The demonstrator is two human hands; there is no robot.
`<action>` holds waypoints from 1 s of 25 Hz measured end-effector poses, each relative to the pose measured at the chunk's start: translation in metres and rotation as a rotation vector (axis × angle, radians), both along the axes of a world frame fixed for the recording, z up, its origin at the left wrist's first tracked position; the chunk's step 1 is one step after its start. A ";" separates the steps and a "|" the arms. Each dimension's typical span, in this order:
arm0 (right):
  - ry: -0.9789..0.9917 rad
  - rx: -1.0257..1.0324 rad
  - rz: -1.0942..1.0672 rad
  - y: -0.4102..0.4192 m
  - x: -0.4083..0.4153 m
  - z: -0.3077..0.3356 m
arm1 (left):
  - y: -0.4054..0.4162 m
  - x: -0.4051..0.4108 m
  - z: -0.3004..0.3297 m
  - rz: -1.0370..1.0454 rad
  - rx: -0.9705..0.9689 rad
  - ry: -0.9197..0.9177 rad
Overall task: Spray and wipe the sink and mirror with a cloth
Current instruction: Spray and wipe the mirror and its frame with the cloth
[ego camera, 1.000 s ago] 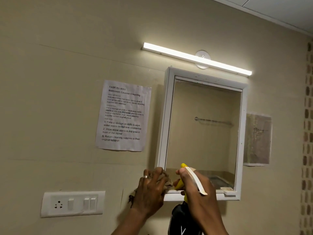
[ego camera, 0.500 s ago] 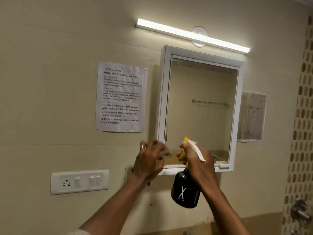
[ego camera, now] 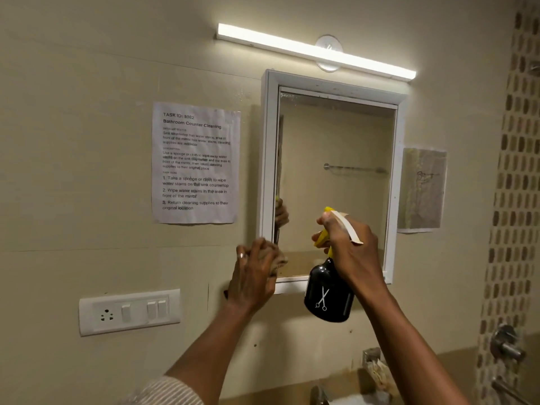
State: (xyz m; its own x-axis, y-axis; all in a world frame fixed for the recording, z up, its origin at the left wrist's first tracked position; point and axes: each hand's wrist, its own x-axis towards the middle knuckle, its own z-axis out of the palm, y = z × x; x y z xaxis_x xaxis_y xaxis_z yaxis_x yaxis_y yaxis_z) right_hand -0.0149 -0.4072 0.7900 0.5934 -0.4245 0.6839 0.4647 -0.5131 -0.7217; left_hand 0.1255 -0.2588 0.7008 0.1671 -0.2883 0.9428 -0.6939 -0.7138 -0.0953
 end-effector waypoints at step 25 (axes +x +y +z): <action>0.127 0.001 0.033 -0.091 -0.006 -0.051 | -0.145 -0.016 -0.074 -0.151 -1.372 0.653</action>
State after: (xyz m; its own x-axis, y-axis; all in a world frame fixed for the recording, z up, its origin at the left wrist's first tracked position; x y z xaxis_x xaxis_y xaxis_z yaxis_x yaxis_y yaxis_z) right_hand -0.0205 -0.4980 0.7389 0.6888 -0.4036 0.6022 0.3863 -0.4985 -0.7761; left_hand 0.1098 -0.4033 0.6266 0.6964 0.6673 0.2639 -0.4235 0.0853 0.9019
